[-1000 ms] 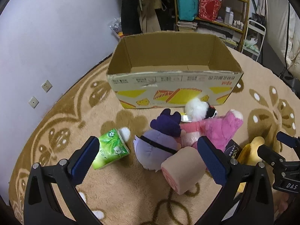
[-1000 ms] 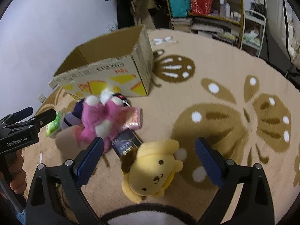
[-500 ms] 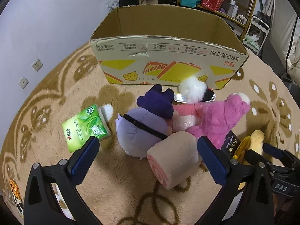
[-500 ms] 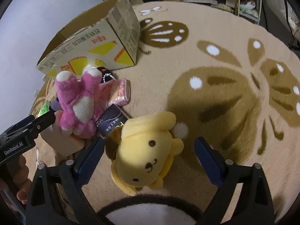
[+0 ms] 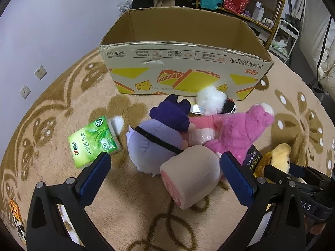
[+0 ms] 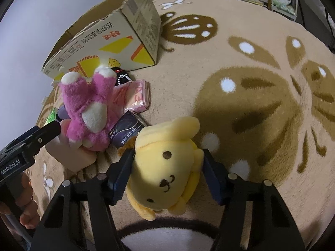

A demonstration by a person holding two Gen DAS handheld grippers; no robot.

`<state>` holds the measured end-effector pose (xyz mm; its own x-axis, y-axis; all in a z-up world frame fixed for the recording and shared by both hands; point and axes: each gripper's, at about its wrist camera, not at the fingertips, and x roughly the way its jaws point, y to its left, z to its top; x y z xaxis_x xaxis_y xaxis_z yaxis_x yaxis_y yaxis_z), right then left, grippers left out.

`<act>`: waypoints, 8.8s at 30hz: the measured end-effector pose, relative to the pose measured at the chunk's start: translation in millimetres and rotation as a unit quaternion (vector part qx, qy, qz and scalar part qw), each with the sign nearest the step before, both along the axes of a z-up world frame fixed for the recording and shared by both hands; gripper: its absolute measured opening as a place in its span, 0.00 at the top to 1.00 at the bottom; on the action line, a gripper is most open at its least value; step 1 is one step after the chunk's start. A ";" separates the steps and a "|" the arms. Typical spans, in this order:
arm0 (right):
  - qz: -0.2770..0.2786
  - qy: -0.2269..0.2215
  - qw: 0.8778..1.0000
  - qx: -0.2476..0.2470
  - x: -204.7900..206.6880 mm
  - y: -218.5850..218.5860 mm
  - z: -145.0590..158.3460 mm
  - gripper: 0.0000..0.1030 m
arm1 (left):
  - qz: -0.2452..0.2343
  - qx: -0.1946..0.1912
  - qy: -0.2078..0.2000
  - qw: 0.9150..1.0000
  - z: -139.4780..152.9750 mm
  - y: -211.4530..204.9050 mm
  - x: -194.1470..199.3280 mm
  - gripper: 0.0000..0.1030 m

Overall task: Organize soft objects
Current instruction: 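Grasp the pink swirl cushion with the left tool while the right tool holds the yellow dog, then carry both plushes over the box and open both tools to drop them, then move both tools back toward the remaining items beside the box, then grasp the green tissue pack with the left tool while the right tool grasps the pink plush, then lift both items over the box and release them inside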

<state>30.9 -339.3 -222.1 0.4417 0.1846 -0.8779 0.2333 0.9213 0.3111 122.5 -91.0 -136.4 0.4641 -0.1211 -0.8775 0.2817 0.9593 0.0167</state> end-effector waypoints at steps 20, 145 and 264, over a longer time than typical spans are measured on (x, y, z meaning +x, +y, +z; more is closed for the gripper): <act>0.009 -0.016 1.000 -0.012 -1.3 0.4 4.8 0.39 | -0.001 0.007 0.017 1.000 -9.4 -0.9 -2.1 0.05; 0.073 -0.191 0.976 -0.073 158.0 25.0 129.1 0.21 | -0.023 -0.021 -0.113 0.993 90.3 -13.7 131.8 0.35; 0.047 -0.192 0.978 -0.067 50.8 67.3 75.1 0.46 | 0.111 -0.002 -0.034 0.993 34.0 104.1 49.7 0.20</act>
<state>81.7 -272.0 -147.0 0.7307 0.1339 -0.6694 0.0361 0.9716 0.2338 172.2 13.1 -102.4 0.5379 -0.0134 -0.8429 0.0623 0.9978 0.0239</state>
